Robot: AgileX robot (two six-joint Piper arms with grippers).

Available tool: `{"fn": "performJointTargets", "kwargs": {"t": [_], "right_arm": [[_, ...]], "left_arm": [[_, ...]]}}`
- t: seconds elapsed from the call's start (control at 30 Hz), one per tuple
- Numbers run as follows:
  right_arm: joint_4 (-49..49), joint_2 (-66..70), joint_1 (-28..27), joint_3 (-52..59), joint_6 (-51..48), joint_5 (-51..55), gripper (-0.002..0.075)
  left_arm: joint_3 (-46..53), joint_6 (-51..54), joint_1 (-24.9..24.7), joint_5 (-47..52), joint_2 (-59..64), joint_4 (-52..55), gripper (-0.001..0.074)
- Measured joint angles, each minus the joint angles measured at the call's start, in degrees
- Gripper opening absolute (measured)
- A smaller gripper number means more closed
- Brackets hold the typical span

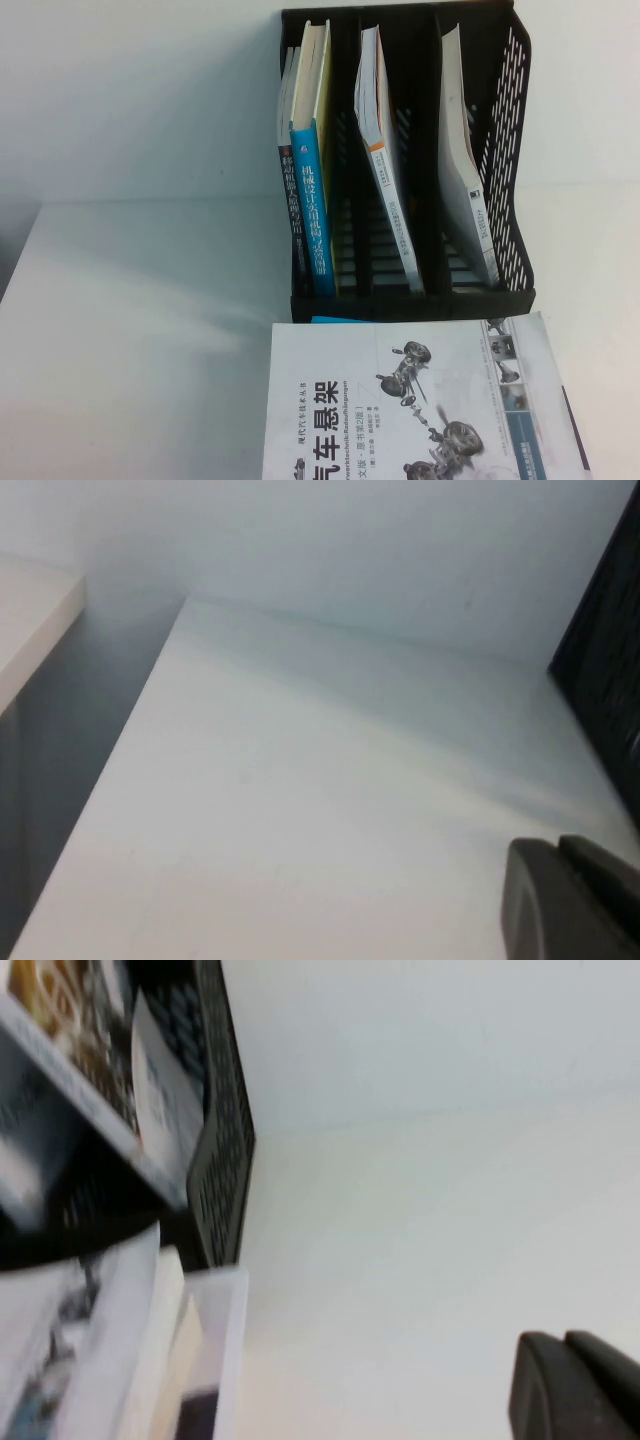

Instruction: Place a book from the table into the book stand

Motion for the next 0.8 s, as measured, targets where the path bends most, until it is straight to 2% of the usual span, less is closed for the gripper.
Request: {"fn": "performJointTargets", "kwargs": {"t": [0.2, 0.33, 0.5, 0.57, 0.67, 0.8], "right_arm": [[7.8, 0.0, 0.0, 0.0, 0.1, -15.4, -0.0004], [9.6, 0.0, 0.0, 0.0, 0.9, -21.7, -0.0004], [13.6, 0.0, 0.0, 0.0, 14.1, -31.8, -0.0004], [13.9, 0.0, 0.0, 0.0, 19.6, -37.6, -0.0004], [10.1, 0.0, 0.0, -0.6, 26.3, -45.8, -0.0004], [-6.6, 0.0, 0.0, -7.7, 29.3, -47.8, -0.0004]], "left_arm": [[0.0, -0.1, 0.0, -17.6, 0.0, -6.7, -0.0004], [0.0, -3.4, 0.0, -23.7, 0.0, -8.2, -0.0004], [0.0, -6.1, 0.0, -30.8, 0.0, -8.4, -0.0004], [0.0, -8.9, 0.0, -37.7, 0.0, -7.9, -0.0004], [0.0, -12.2, 0.0, -50.4, 0.0, -7.1, -0.0004], [-0.1, -17.2, 0.0, -57.2, -0.2, -5.5, -0.0004]]}}
